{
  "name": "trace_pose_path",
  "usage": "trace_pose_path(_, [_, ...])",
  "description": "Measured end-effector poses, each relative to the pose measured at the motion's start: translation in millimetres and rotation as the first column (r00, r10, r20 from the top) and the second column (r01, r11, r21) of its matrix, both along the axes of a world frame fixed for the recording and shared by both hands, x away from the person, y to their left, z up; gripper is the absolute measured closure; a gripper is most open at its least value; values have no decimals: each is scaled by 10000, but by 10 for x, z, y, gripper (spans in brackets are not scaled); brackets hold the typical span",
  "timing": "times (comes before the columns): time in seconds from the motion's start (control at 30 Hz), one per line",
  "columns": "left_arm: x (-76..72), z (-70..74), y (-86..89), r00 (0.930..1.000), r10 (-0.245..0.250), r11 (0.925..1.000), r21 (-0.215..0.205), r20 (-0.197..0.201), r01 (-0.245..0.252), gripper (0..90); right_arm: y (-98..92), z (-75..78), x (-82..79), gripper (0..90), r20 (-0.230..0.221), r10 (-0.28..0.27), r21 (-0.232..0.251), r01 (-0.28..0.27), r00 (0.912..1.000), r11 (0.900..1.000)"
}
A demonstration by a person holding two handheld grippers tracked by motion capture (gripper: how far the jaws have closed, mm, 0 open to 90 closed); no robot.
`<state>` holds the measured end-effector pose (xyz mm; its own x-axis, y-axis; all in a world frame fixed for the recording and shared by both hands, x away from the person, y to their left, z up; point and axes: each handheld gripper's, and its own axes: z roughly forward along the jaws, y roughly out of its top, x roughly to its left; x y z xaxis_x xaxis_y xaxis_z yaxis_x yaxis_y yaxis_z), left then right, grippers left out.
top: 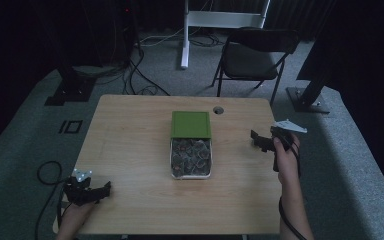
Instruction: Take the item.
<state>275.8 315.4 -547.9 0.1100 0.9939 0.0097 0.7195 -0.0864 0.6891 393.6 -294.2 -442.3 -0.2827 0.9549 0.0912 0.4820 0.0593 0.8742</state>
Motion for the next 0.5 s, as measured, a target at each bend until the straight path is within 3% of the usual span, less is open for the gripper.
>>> trace_pose_path(0.5, [-6, 1, -2, 10000, 25, 10000, 10, -13, -25, 5, -53, -67, -267, 140, 67, 45, -176, -44, 10000, 9998])
